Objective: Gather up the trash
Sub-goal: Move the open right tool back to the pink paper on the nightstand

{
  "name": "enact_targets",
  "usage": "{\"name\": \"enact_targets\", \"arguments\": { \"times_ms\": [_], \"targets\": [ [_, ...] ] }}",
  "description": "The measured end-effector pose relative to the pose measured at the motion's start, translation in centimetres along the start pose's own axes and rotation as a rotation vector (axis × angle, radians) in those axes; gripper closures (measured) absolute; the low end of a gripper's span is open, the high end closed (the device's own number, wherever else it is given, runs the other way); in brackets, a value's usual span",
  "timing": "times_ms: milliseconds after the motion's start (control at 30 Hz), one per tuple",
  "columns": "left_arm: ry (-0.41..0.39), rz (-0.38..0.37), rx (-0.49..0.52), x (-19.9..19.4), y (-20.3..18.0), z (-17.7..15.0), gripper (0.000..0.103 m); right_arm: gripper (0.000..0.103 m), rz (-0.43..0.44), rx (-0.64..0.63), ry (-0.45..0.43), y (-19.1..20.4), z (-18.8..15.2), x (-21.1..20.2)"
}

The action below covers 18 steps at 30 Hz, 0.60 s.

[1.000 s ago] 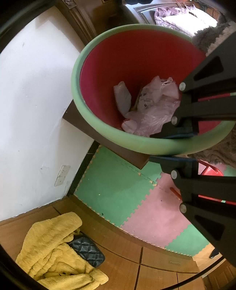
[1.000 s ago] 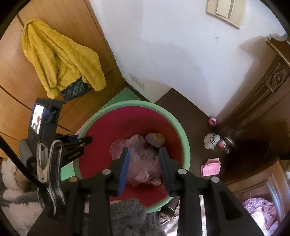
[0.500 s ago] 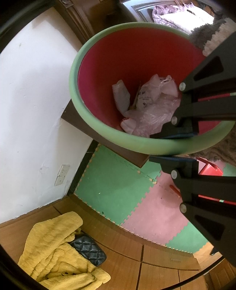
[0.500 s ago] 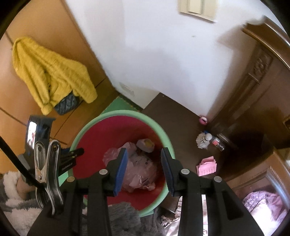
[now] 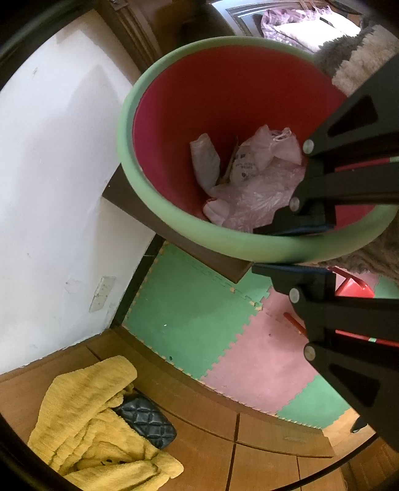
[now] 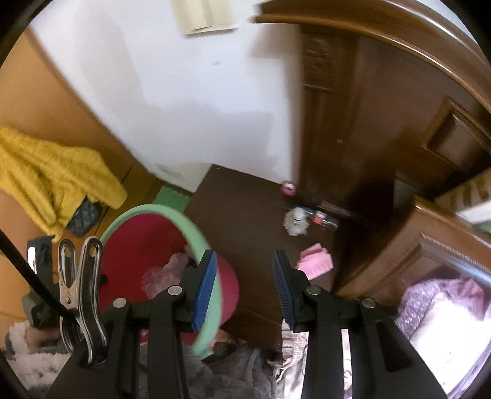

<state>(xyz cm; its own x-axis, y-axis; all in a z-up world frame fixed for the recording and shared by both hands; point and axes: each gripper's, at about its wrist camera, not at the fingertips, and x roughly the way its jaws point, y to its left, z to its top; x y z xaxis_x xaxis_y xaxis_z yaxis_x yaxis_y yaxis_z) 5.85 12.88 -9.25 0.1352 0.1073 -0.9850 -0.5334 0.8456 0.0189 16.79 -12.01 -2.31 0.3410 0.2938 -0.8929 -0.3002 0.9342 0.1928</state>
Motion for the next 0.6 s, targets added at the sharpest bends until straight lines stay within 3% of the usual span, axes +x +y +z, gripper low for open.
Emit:
{"name": "enact_targets", "arguments": {
  "times_ms": [333,600],
  "targets": [
    [0.014,0.018,-0.023,0.1,-0.1,0.4,0.086,0.064,-0.03,0.081,-0.006,-3.6,-0.2,0.1],
    [0.015,0.03,-0.026,0.1,-0.4,0.4,0.086,0.064,-0.057,0.131,0.065,-6.8,-1.4,3.5]
  ]
}}
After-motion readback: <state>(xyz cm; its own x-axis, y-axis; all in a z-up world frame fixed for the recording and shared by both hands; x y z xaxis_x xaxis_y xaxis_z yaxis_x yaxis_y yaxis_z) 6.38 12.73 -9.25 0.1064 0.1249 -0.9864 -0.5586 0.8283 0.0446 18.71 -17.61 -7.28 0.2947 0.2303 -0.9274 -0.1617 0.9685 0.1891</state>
